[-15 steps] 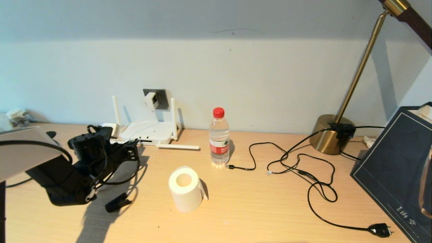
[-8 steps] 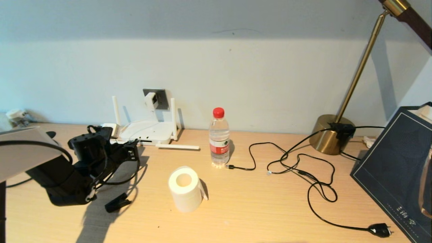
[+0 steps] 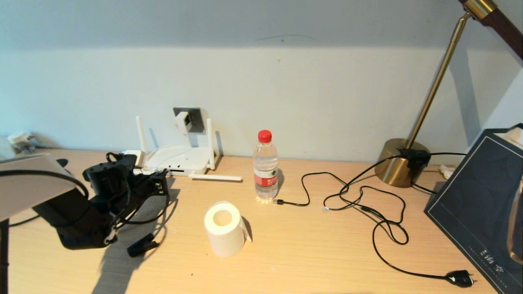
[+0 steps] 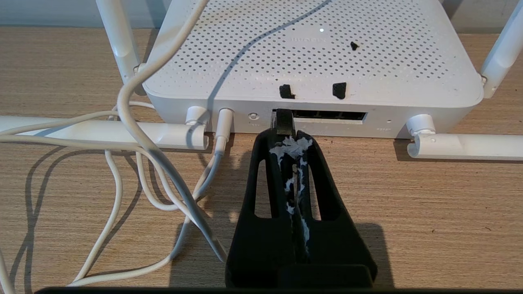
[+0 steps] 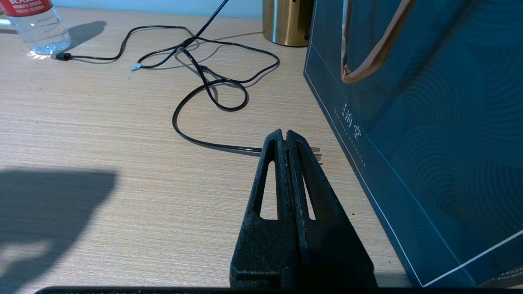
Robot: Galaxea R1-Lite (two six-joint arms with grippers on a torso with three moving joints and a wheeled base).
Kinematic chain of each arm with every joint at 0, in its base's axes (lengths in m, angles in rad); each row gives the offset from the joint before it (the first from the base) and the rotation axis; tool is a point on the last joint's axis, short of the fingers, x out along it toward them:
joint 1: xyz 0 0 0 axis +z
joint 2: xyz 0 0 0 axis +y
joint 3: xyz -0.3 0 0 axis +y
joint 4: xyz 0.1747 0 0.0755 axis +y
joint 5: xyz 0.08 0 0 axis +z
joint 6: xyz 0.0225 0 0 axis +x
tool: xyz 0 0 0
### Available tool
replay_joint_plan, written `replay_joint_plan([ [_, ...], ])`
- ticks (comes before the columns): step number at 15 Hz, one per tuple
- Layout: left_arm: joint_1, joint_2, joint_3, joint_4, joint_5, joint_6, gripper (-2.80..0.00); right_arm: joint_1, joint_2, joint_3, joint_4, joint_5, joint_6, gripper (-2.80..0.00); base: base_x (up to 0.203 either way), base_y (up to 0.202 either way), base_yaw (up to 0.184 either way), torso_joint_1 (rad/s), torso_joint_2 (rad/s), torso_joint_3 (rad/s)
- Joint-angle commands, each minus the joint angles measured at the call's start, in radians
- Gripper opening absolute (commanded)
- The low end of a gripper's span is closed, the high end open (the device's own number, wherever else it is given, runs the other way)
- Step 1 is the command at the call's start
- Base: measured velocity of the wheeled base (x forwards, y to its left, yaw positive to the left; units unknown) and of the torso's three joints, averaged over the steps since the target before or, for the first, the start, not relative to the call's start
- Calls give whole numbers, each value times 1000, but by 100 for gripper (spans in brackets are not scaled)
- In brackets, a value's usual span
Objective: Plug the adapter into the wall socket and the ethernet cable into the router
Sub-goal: Align cable and router interface
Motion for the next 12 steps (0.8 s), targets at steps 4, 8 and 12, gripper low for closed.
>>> replay_joint_plan([
  [4,1,6,-6,-7,-1,-1,-280,0,0,0,0,0,-1,-280,0,0,0,0,0,0],
  [8,1,6,-6,-7,-1,-1,-280,0,1,0,0,0,1,-280,0,0,0,0,0,0],
  [12,1,12,-10,-7,-1,-1,-280,0,0,0,0,0,-1,-280,0,0,0,0,0,0],
])
